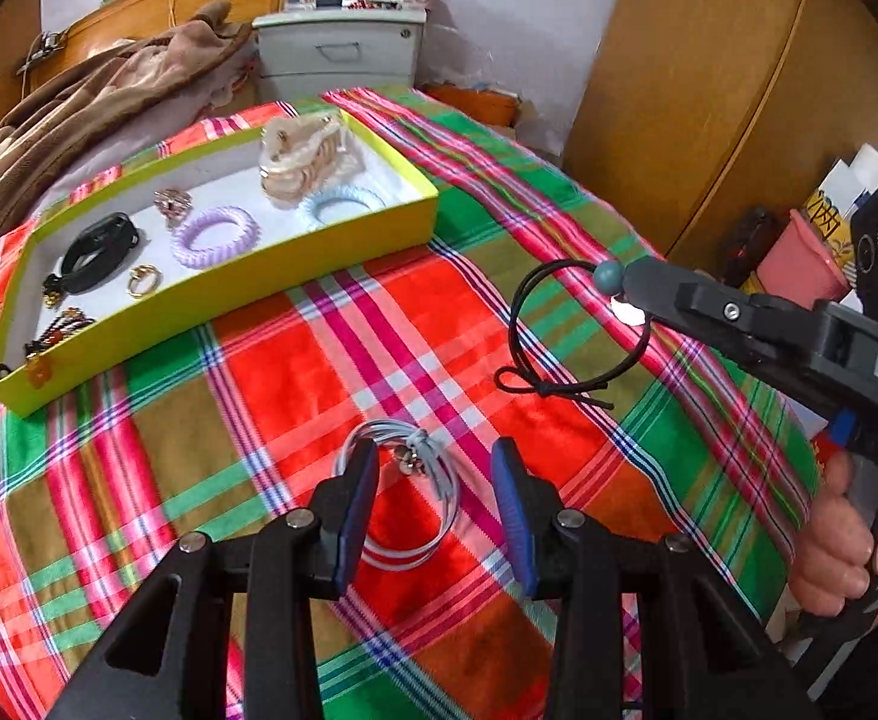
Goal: Organize jewelry
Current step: 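Carry the black and gray hair ties into the box while both tools open to release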
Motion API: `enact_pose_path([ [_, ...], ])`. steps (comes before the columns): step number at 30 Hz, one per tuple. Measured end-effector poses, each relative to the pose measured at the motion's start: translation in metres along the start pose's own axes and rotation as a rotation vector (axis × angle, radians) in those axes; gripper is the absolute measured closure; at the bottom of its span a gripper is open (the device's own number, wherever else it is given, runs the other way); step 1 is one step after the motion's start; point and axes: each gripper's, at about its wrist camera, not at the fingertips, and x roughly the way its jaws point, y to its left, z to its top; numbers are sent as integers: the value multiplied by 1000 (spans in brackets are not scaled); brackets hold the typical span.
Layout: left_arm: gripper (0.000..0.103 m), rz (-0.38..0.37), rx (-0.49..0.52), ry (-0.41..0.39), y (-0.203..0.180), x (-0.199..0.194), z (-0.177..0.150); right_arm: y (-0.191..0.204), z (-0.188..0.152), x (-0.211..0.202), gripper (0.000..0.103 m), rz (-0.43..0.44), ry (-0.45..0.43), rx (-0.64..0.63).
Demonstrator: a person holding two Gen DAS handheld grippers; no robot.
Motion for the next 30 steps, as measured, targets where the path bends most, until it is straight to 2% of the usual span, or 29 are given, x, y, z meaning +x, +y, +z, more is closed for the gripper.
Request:
enact_pose_path([
  [3,63,53,7,10,-4,9,1,-3,-1,0,92,4,-1,6],
  [12,63,134,41,-4,-12,17,3,-9,-2,0,92,18,4,15],
  [14,66,140,34,-4,-11,17,4,-9,-1,0,92,20,3,14],
  [19,85,144,22,-9,-4,17,6,-8,-1,0,92,18,4,13],
  [30,85,116,-11,-15,5,14,5,-3,-2,0,92,7,4,0],
])
